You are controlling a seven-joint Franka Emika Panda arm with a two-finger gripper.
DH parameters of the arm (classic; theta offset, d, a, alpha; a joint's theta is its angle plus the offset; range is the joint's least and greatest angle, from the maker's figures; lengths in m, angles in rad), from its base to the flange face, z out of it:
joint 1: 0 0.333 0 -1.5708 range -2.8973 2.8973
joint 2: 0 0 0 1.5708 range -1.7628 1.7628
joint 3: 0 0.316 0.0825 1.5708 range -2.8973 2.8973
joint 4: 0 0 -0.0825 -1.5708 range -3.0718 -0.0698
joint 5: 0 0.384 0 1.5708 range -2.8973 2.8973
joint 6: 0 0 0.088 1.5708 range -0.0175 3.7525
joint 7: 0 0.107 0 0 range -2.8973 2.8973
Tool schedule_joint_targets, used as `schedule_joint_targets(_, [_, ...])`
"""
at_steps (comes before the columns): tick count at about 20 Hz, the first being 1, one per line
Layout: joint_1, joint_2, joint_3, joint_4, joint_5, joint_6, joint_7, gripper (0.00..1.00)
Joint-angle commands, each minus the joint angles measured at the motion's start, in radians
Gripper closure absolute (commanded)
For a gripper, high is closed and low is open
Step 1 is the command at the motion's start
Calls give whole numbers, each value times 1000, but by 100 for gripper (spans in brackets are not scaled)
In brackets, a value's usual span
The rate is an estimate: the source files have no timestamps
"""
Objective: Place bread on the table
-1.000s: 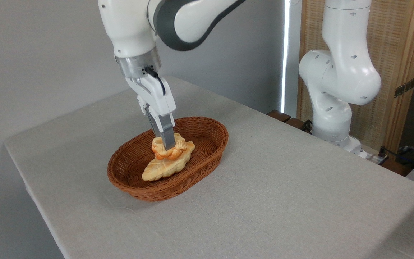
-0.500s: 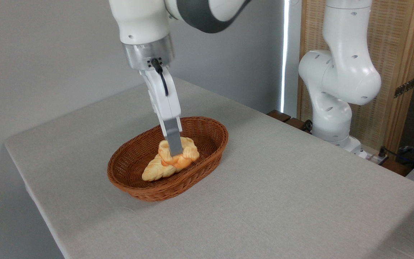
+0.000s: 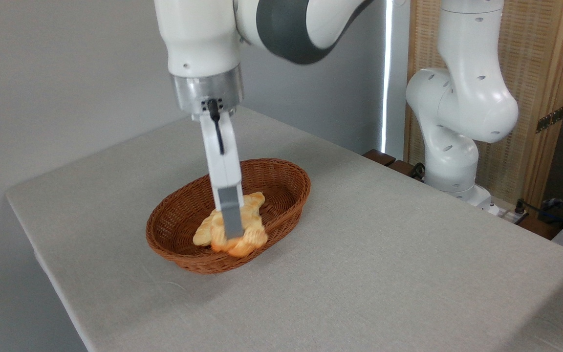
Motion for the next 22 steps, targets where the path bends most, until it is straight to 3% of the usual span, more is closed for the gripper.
schedule_joint_targets(1, [-7, 7, 29, -28, 16, 92, 18, 46])
schedule_joint_targets(2, [-7, 7, 29, -28, 26, 98, 18, 44])
schedule_joint_targets(4, [-7, 7, 29, -30, 69, 100, 21, 28])
schedule_joint_targets(5, [-7, 7, 29, -30, 91, 100, 21, 16])
schedule_joint_targets(9, [-7, 4, 33, -28, 100, 100, 21, 0])
schedule_joint_targets(11, [-7, 1, 64, -27, 98, 103, 24, 0])
schedule_joint_targets(22, [-7, -4, 67, -27, 88, 103, 24, 0])
